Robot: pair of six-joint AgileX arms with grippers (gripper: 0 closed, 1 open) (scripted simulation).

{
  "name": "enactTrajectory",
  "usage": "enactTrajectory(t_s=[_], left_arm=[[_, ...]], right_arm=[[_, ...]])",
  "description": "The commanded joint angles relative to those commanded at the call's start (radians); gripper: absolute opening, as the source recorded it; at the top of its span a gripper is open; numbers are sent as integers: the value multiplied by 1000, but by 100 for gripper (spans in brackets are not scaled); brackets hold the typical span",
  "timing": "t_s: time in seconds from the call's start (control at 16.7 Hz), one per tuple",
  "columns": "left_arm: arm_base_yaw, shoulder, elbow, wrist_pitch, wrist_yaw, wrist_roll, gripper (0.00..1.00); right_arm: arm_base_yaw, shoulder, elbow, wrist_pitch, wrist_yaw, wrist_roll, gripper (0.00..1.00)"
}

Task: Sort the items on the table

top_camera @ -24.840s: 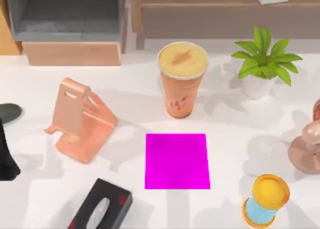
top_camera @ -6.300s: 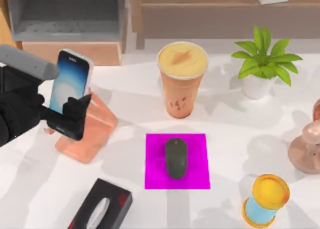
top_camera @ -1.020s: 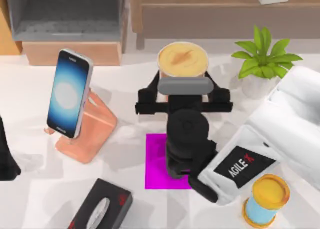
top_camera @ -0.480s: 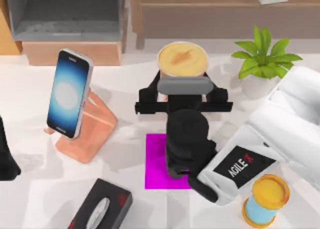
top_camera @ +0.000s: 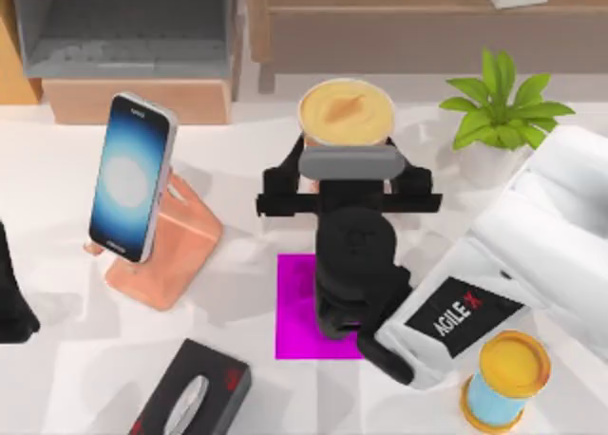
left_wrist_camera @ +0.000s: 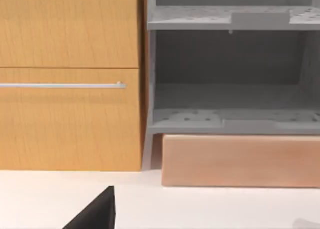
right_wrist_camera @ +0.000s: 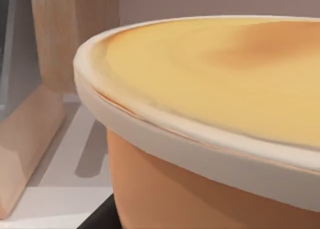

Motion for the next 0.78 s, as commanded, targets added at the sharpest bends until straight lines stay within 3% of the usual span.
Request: enactTrajectory(t_s=[0.78], left_arm=[[0, 0, 0, 0, 0, 0, 100]], right_arm=[[-6, -40, 0, -26, -3, 3, 0]])
